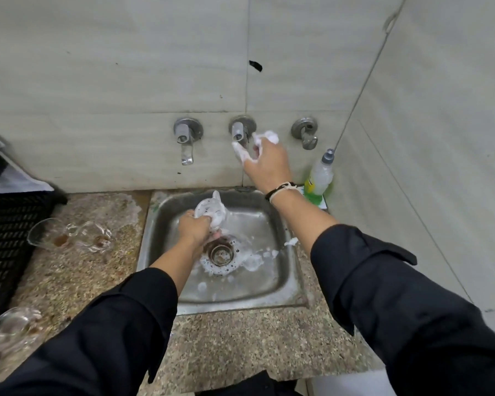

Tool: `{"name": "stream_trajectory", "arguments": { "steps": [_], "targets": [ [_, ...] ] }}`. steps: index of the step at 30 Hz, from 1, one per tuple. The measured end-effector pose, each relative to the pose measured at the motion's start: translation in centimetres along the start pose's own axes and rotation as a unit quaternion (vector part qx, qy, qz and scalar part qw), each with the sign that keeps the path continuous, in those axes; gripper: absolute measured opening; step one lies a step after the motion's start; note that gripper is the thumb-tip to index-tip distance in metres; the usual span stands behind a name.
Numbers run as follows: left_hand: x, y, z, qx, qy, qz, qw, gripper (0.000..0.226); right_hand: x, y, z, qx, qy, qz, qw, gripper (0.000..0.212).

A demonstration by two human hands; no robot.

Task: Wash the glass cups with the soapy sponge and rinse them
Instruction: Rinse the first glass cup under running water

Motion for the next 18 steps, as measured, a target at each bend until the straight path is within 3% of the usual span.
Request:
{"name": "stream_trajectory", "arguments": {
  "steps": [6, 9, 13, 15, 18],
  "targets": [
    [-0.3, -0.7, 1.8, -0.011, -0.007, -0.005, 1.000, 0.021, 3.9, 2.4, -0.9, -0.070, 0.028, 0.024, 0.997, 0.030],
    [-0.2, -0.8, 2.5, -0.010, -0.009, -0.008, 1.000, 0.021, 4.3, 2.3, -0.5, -0.071, 0.048, 0.036, 0.996, 0.036],
    [-0.5, -0.5, 2.8, -0.008, -0.012, -0.003, 1.000, 0.021, 6.2, 0.5, 1.2, -0.088, 0.160, 0.083, 0.980, 0.020],
    [-0.7, -0.3, 2.8, -0.009, -0.014, -0.002, 1.000, 0.022, 7.1, 0.0, 1.9, -0.086, 0.215, 0.102, 0.967, 0.030],
    [-0.9, -0.2, 3.0, -0.010, -0.017, -0.003, 1.000, 0.021, 7.4, -1.3, 1.9, -0.013, 0.193, 0.074, 0.978, 0.034]
  ]
}}
Point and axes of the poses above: each hand's wrist, its own x-axis towards the middle knuckle, its own z-axis out of the back of the hand, y = z × x, the point moved 4 cm from there along x, towards the middle knuckle, and after that the axes turned 6 degrees about y, right-handed, at the moved point
